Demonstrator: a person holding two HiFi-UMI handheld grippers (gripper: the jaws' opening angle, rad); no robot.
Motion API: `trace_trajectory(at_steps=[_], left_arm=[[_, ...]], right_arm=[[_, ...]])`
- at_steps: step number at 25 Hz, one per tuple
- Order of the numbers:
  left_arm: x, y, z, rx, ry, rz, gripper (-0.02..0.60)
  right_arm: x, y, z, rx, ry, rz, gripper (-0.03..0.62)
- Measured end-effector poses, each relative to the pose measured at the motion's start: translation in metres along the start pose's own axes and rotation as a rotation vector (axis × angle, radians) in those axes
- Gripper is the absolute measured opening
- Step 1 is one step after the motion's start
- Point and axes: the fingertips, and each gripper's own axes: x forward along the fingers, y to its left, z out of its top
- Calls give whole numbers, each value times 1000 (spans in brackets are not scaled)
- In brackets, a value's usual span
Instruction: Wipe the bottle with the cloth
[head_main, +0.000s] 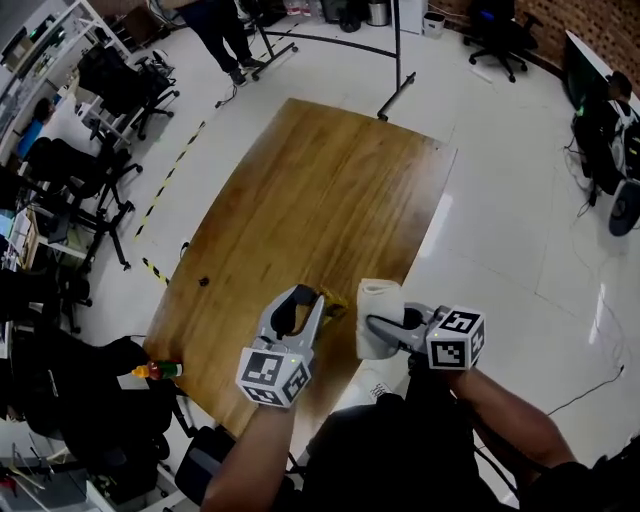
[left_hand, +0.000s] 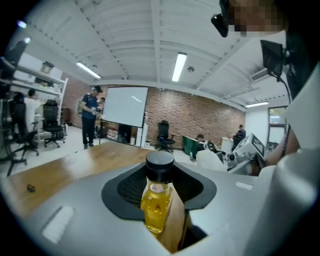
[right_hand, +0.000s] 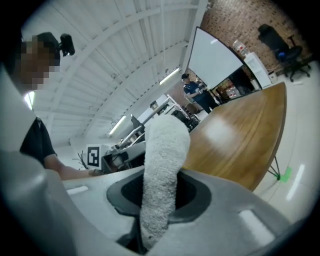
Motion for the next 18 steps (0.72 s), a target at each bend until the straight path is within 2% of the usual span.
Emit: trace_trajectory(at_steps=[3,5,7,9,12,18], left_arm=[[-5,25,1,-141,-53,162,170],[-9,40,-2,-238,-83,246,170],[-11,49,-4,-297,-104,292,170],[-10,53,-5,-309,-110,304,172],[-12,59,-6,-297,-109,307,173],[-7,59,-4,-271,-109,314,173]], right_arm=[[21,-1,7,32,-91,25,75],[38,9,7,-13,-106,32,75],[56,13,1,-65,-86,28,75],[71,13,-1,-85,-69,24,75],[92,20,5,-76,-95,55,75],[104,13,12,5,-117,104,74]])
